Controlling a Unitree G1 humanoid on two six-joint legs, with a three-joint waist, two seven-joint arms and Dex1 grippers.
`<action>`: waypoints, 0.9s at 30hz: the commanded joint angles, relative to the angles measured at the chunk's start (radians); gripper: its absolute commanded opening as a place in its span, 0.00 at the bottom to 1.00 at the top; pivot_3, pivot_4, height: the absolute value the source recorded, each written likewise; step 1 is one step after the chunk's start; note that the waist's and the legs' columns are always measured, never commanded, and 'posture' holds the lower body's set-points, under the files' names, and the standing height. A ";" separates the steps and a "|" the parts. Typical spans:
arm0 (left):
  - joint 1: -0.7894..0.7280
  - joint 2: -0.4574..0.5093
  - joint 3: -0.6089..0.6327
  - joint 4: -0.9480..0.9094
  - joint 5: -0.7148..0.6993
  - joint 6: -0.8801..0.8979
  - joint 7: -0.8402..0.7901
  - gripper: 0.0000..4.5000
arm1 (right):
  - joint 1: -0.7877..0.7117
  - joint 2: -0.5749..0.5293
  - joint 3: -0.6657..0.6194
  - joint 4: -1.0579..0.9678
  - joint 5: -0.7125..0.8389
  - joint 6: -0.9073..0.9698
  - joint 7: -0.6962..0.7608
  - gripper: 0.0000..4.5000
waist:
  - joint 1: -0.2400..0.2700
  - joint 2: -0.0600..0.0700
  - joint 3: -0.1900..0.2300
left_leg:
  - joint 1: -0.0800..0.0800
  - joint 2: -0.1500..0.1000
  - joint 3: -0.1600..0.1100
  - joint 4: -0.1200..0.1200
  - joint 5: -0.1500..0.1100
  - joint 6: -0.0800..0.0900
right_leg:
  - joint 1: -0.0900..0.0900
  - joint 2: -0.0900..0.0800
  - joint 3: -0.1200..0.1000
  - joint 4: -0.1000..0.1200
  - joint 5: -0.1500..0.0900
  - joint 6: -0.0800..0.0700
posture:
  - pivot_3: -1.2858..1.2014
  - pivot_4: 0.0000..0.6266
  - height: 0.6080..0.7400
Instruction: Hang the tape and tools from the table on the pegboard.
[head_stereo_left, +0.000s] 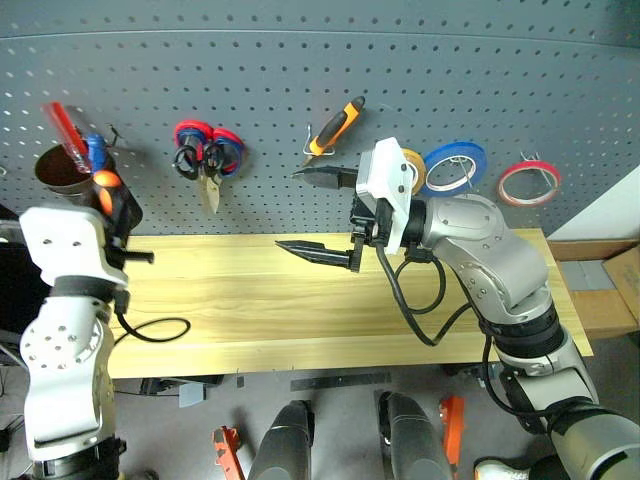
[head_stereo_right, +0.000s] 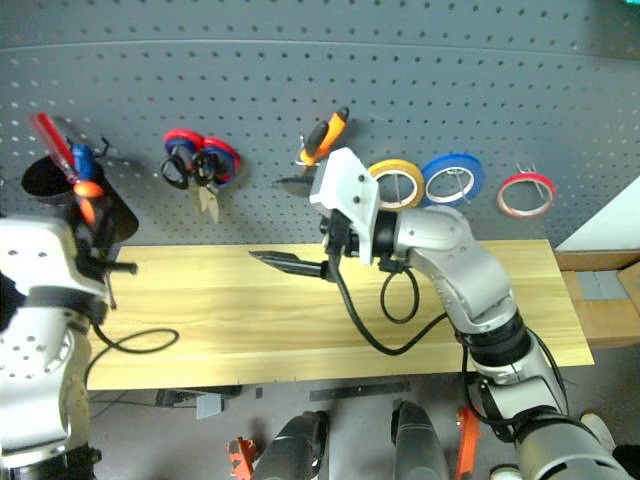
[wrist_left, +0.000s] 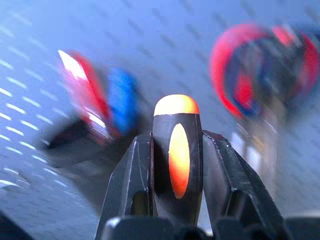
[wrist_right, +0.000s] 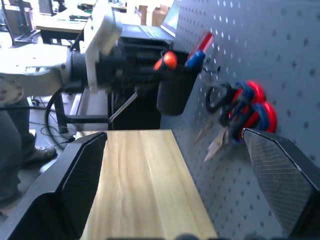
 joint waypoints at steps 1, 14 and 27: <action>-0.114 0.039 0.038 -0.014 -0.037 -0.022 0.005 0.21 | -0.032 0.007 -0.023 0.002 -0.001 -0.048 0.011 1.00 | 0.006 0.000 -0.006 | 0.000 0.000 0.000 0.000 0.000 0.000 | 0.000 0.000 0.000 0.000 0.000 0.000 | 0.55 0.25 1.00; -0.501 0.140 0.065 0.245 -0.158 -0.035 -0.019 0.21 | -0.049 0.029 -0.036 0.044 -0.029 -0.073 -0.029 1.00 | -0.002 -0.004 -0.034 | 0.001 0.001 0.000 0.002 0.003 -0.004 | 0.000 0.003 -0.002 0.001 0.003 -0.003 | 0.53 0.22 1.00; -0.543 0.158 0.053 0.551 -0.113 -0.267 -0.037 0.21 | -0.046 0.043 -0.021 0.037 -0.048 -0.072 -0.041 1.00 | -0.019 -0.003 -0.054 | 0.003 0.001 -0.001 0.002 0.004 -0.006 | 0.000 0.003 -0.002 0.003 0.005 -0.004 | 0.53 0.22 1.00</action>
